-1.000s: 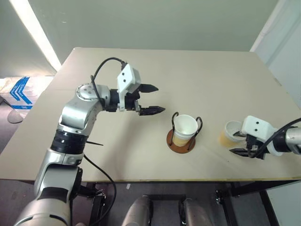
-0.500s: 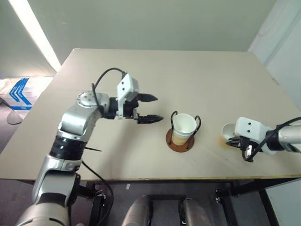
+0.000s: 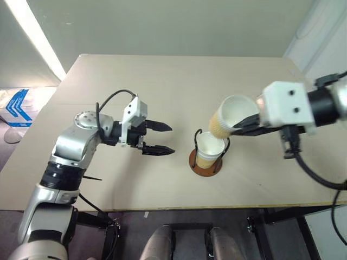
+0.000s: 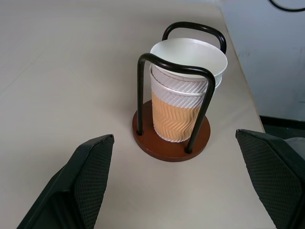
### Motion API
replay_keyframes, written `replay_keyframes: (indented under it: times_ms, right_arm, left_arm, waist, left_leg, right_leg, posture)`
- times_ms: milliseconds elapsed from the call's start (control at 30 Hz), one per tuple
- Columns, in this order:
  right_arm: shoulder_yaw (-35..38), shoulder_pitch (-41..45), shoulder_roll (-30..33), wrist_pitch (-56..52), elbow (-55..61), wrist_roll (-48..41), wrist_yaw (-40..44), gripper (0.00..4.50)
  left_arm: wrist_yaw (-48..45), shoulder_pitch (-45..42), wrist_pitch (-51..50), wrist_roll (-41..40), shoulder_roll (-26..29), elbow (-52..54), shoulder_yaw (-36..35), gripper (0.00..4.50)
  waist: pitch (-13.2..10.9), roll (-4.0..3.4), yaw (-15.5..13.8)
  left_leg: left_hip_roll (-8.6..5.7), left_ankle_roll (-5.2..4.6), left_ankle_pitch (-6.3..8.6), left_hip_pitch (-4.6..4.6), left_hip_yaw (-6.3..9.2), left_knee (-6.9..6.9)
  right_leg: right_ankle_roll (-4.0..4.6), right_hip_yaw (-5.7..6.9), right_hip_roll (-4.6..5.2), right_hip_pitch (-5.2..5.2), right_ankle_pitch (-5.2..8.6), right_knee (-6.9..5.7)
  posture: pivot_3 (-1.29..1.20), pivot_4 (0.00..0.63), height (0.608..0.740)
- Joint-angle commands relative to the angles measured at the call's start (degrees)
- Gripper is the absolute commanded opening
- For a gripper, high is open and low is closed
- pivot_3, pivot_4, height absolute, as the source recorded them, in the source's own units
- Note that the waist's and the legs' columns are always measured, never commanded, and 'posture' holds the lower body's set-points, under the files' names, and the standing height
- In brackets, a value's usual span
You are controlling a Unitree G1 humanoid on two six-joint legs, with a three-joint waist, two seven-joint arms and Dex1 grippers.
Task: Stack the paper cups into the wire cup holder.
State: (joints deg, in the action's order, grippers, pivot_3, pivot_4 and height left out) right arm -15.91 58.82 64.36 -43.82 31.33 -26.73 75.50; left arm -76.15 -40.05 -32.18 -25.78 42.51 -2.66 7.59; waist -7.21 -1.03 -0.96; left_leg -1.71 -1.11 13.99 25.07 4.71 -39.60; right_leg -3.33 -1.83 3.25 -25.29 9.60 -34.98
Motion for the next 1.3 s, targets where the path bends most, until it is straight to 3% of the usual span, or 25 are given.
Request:
replay_keyframes:
  times_ms: [33, 233, 900, 1000, 1100, 1267, 1300]
  right_arm:
    - [-3.51, 2.68, -2.08, 1.67, -2.34, 4.41, 1.27, 0.03]
    - [-6.04, -0.12, -2.87, 5.47, -4.34, 8.54, 4.26, 0.03]
    - [-6.06, 0.49, -5.66, 3.93, -3.08, 9.79, 7.6, 0.03]
    - [-7.78, 0.59, -6.95, 5.53, -5.47, 13.15, 6.57, 0.68]
    - [-7.36, 0.88, -9.06, 4.91, -6.53, 13.93, 5.33, 1.66]
    - [-1.72, -0.17, -11.98, -1.0, -6.93, 11.38, 0.25, 3.46]
    - [0.75, -1.08, -11.86, -2.98, -6.78, 10.1, -1.04, 3.46]
  left_arm:
    - [-0.4, -0.74, 1.0, 0.18, -0.06, 1.18, -0.47, 4.5]
    - [-0.24, -0.38, 1.1, 0.46, 0.13, 1.99, -0.59, 4.5]
    - [-0.23, -0.67, 1.79, 1.93, -0.28, 1.73, 0.14, 4.5]
    - [-0.16, -0.57, 1.74, 2.24, -0.45, 2.04, 0.39, 4.5]
    - [-0.09, -0.43, 1.8, 2.75, -0.5, 2.11, 0.45, 4.5]
    - [0.86, -0.1, 1.62, 3.13, -0.49, 2.34, 0.13, 4.5]
    - [1.4, 0.04, 1.5, 3.19, -0.55, 2.37, -0.13, 4.5]
  waist:
    - [0.0, 0.0, -0.02]
    - [0.0, 0.0, -0.05]
    - [0.0, 0.0, 0.08]
    - [0.0, 0.01, 0.1]
    - [0.0, 0.0, 0.11]
    - [0.0, 0.0, 0.09]
    - [0.0, 0.0, 0.01]
  left_leg:
    - [0.01, 0.01, -0.01, 0.0, 0.0, 0.02]
    - [0.03, 0.04, -0.03, 0.0, 0.02, 0.19]
    - [0.2, 0.29, -0.19, -0.12, 0.02, 0.52]
    - [0.22, 0.29, -0.2, -0.13, 0.02, 0.52]
    - [0.23, 0.28, -0.22, -0.13, 0.01, 0.53]
    - [0.29, 0.31, -0.25, -0.12, 0.01, 0.54]
    - [0.29, 0.31, -0.25, -0.11, 0.01, 0.54]
  right_leg:
    - [0.01, 0.0, 0.0, -0.01, 0.0, 0.0]
    - [0.13, 0.08, 0.04, -0.01, 0.07, 0.03]
    - [0.47, 0.2, -0.02, -0.07, 0.06, -0.05]
    - [0.49, 0.2, -0.02, -0.07, 0.05, -0.06]
    - [0.52, 0.2, -0.03, -0.09, 0.02, -0.08]
    - [0.54, 0.23, -0.06, -0.11, 0.0, -0.09]
    - [0.55, 0.24, -0.06, -0.1, 0.0, -0.09]
  posture:
    - [0.0, 0.15, 0.74]
    - [0.0, 0.15, 0.74]
    - [0.0, 0.15, 0.74]
    - [0.0, 0.15, 0.74]
    - [0.0, 0.15, 0.74]
    - [0.0, 0.15, 0.74]
    - [0.0, 0.15, 0.74]
